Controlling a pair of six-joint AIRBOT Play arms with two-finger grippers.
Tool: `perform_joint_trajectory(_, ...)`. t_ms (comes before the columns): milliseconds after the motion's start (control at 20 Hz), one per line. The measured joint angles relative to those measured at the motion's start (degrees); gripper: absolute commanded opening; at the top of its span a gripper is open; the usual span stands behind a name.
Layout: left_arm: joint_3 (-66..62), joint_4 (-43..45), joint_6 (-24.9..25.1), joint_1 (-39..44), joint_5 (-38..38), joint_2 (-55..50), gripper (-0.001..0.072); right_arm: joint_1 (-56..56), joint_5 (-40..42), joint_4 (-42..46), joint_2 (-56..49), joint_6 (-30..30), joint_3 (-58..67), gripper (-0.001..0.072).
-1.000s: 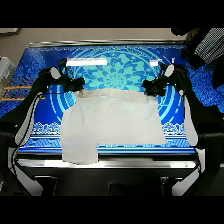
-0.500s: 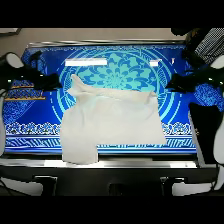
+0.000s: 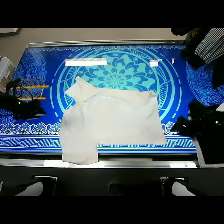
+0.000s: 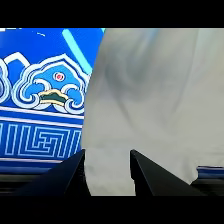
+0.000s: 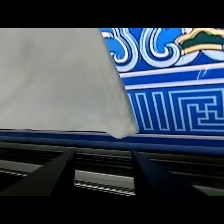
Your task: Fold the clothes and pants, and hang the long-sleeved shirts on hangers.
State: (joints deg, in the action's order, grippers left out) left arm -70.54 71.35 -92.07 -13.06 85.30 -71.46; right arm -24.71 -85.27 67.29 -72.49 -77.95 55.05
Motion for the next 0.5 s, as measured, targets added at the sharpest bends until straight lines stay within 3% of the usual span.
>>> perform_joint_trajectory(500,8.0,0.0,1.7,-1.1,-6.2,4.3,0.0324,-0.7,4.8,-3.0,-5.7,3.0,-8.0,0.0418)
